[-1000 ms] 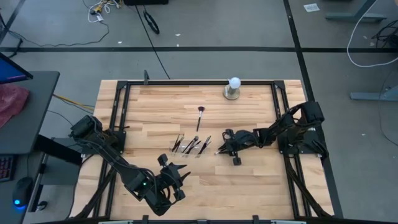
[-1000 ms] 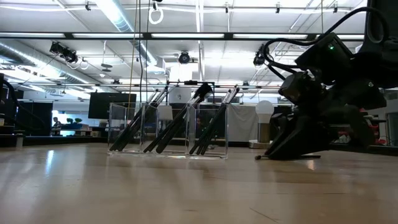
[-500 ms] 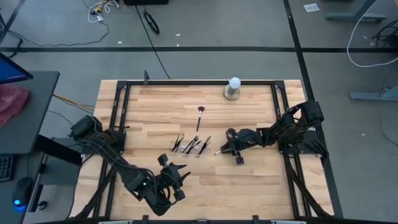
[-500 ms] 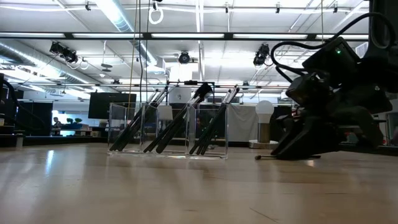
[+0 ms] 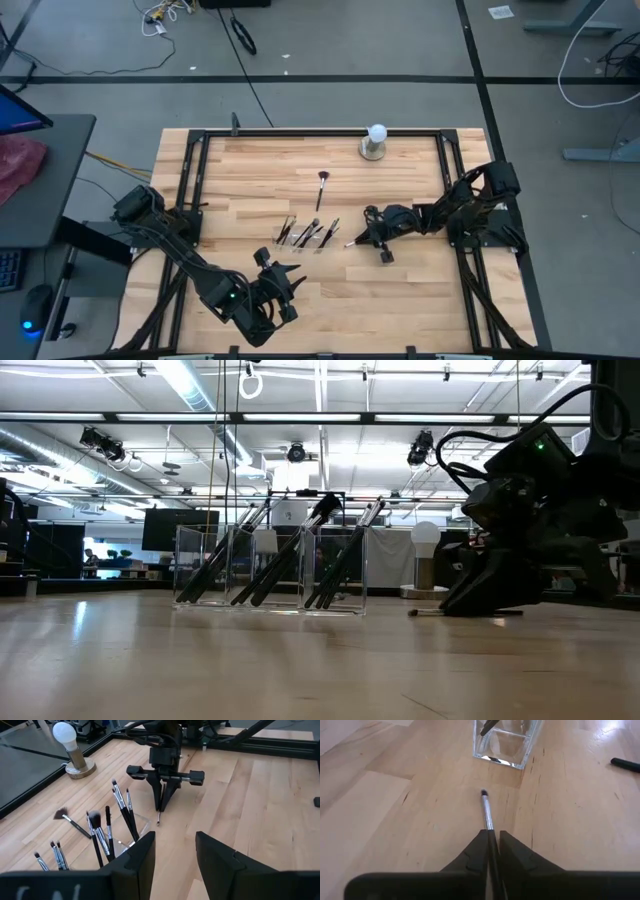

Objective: Put items in baskets/containers
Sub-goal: Put the eyeshadow brush into the transparent organizer

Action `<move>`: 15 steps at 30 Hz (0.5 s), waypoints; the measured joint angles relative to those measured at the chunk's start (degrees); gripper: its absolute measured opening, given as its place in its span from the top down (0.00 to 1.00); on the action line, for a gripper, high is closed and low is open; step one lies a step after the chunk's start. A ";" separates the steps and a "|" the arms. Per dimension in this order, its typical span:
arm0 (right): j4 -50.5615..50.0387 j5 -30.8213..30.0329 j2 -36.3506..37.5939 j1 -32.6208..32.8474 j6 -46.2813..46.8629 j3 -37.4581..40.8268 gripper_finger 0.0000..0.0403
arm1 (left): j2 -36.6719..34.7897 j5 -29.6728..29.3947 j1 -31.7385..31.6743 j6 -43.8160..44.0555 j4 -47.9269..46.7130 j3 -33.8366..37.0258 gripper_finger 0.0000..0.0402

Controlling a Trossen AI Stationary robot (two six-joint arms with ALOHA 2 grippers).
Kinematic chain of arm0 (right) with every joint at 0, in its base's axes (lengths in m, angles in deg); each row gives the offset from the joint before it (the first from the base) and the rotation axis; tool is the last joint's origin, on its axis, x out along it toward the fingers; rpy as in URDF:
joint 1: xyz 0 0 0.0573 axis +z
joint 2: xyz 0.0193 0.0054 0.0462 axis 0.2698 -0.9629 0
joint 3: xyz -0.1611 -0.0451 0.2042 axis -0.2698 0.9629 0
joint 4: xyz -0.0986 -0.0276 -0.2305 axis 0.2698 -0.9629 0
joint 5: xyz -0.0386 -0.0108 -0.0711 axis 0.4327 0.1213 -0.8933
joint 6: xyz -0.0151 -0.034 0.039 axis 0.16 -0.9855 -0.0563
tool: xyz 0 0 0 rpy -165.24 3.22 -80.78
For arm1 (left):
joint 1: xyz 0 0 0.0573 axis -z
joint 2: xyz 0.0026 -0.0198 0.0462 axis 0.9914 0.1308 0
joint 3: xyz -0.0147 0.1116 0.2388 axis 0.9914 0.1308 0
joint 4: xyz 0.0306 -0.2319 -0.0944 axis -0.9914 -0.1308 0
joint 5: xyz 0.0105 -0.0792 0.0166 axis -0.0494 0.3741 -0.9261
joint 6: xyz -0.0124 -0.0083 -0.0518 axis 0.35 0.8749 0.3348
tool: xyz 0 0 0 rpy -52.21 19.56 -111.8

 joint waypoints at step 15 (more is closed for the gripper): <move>13.28 -2.71 -7.61 -0.03 6.82 0.40 0.98 | 0.02 0.02 0.00 -0.09 0.04 0.00 0.65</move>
